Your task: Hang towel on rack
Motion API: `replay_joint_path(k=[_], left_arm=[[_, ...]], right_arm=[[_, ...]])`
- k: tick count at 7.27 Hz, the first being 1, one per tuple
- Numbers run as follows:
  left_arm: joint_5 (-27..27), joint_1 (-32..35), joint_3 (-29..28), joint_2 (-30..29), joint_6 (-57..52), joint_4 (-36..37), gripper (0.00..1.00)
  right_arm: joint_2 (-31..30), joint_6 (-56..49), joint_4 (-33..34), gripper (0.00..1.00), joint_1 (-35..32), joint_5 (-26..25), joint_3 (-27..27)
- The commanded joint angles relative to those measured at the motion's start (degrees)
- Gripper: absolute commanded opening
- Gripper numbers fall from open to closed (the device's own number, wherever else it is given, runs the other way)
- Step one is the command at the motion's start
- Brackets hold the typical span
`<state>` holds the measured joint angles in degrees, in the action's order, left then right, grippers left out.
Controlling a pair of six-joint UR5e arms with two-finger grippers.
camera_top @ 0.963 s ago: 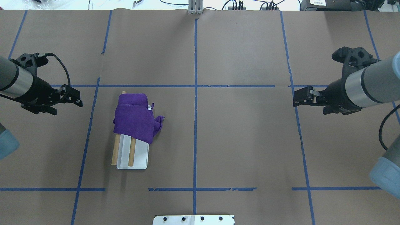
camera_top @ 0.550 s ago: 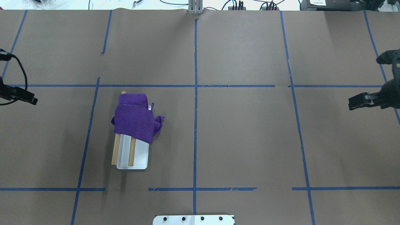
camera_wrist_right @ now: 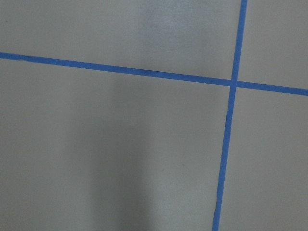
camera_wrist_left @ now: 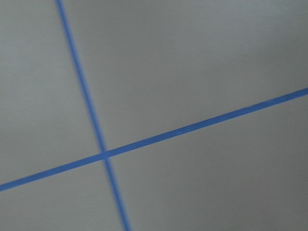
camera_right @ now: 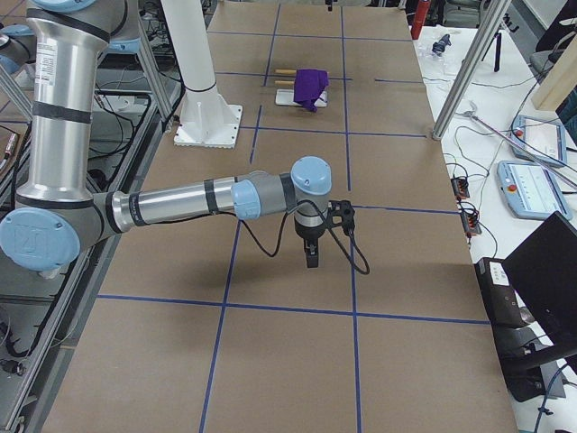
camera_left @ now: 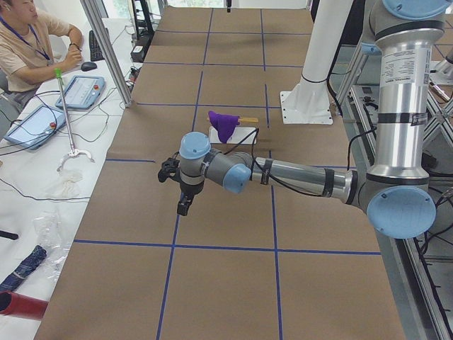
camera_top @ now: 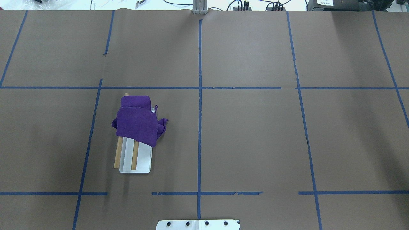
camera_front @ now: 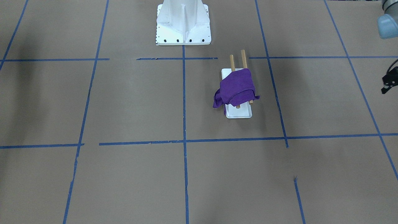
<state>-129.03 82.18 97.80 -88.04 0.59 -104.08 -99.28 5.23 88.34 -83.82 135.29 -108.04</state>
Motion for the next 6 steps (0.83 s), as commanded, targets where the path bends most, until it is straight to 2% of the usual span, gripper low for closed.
replay_joint_path(k=[1,2,3,5,6], left_arm=[[-3.9,7.6,-1.9,0.1,-12.5,8.1,1.0],[-4.5,7.7,-2.1,0.2,-12.5,8.8,1.0],[-4.9,7.7,-2.4,1.8,-12.3,8.9,1.0],[-10.8,7.6,-2.2,2.5,-4.9,8.9,1.0],[-10.6,7.5,-2.6,2.5,-1.8,8.6,1.0]], right_arm=[[-1.6,-12.4,3.6,1.0,-7.6,2.4,3.4],[-1.3,-18.1,8.4,1.0,-9.8,2.0,3.3],[-1.2,-19.0,10.4,1.0,-9.5,0.5,2.7],[-1.1,-18.1,10.5,1.0,-6.1,-1.7,2.7],[-1.1,-17.4,10.6,1.0,-5.5,-1.0,2.7]])
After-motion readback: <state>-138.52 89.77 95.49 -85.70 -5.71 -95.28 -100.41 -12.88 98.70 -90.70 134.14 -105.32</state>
